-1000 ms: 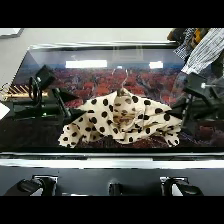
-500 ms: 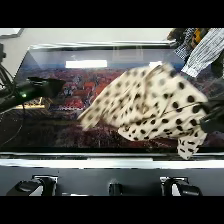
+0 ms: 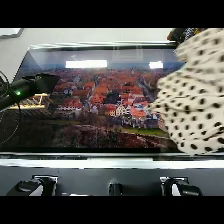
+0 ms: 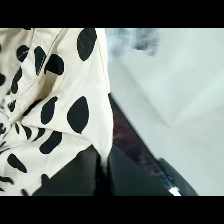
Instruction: Fold the clothes and pants, and hang the long-sleeved shirts on hangers.
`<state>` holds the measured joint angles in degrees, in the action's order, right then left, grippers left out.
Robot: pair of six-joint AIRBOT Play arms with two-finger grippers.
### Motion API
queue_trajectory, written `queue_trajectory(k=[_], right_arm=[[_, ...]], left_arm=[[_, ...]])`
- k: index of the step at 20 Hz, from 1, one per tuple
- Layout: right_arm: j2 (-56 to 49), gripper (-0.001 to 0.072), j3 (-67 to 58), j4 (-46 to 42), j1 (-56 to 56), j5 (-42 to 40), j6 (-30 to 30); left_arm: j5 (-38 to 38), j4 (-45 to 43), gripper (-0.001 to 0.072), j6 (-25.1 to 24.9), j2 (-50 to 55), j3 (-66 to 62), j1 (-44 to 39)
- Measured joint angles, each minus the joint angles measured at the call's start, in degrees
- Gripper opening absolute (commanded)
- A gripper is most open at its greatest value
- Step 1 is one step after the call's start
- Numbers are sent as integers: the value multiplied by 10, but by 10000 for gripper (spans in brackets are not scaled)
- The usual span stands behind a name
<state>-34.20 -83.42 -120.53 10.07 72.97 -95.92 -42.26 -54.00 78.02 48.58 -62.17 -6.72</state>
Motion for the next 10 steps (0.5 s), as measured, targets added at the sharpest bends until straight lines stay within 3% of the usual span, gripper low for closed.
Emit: queue_trajectory(k=[5, 10], right_arm=[[-125, 17, -125, -162, 0, 66, -55], [-216, 17, -192, -252, 39, 36, -124]], left_arm=[[0, 0, 679, 5, 0, 0, 0], [0, 0, 678, 17, 0, 0, 0]])
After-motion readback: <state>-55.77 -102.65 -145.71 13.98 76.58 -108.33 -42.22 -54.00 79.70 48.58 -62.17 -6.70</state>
